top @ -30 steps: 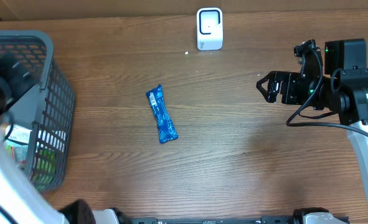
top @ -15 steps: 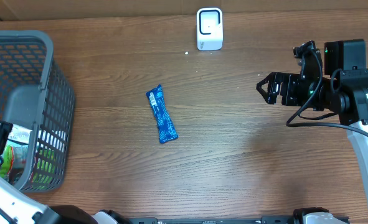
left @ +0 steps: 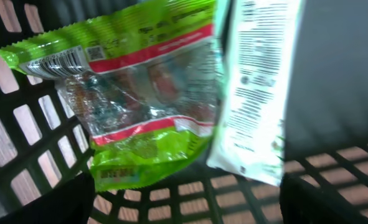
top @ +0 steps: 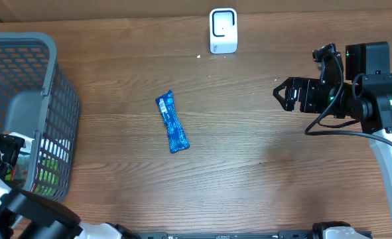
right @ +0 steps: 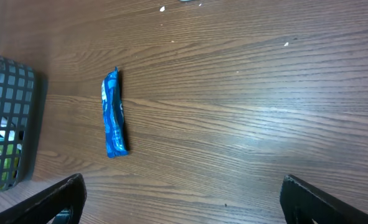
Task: Scan the item barcode
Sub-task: 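Reach the left gripper into the basket and grasp the green snack bag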
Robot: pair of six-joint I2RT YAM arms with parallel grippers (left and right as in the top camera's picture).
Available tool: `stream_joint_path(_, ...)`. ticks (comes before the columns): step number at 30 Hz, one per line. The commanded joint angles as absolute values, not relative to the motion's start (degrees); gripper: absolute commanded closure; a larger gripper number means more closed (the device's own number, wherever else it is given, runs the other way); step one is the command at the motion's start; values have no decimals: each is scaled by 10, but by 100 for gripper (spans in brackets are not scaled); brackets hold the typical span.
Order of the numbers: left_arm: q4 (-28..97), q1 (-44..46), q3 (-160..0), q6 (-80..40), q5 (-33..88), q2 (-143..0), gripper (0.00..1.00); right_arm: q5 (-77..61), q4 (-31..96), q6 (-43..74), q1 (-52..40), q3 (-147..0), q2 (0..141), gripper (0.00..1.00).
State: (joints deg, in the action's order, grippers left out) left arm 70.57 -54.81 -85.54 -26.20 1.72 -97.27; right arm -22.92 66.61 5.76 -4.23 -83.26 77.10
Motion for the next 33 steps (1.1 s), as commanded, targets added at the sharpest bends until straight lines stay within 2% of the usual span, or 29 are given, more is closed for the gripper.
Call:
stream_joint_path(1, 699, -550, -852, -286, -24, -999, 15, -226, 662, 55, -45, -839, 770, 0)
stream_joint_path(13, 663, -549, -851, -309, -71, -1093, 19, -225, 659, 55, -45, -838, 770, 0)
stream_joint_path(18, 639, -541, -835, -309, -71, -1127, 26, -225, 659, 55, -46, -838, 771, 0)
stream_joint_path(24, 588, -536, -782, -309, -75, -1135, 30, -225, 660, 55, -45, -836, 775, 0)
stream_joint_path(26, 570, -536, -761, -309, -75, -1135, 37, -225, 660, 55, -45, -836, 776, 0)
stream_joint_path(27, 563, -536, -752, -309, -75, -1135, 44, -225, 659, 55, -45, -836, 776, 0)
stream_joint_path(30, 555, -535, -739, -307, -75, -1135, 91, -225, 659, 55, -46, -836, 776, 0)
stream_joint_path(31, 556, -536, -739, -307, -75, -1135, 96, -225, 659, 55, -45, -836, 776, 0)
stream_joint_path(33, 557, -536, -739, -307, -74, -1135, 96, -225, 659, 55, -45, -836, 776, 0)
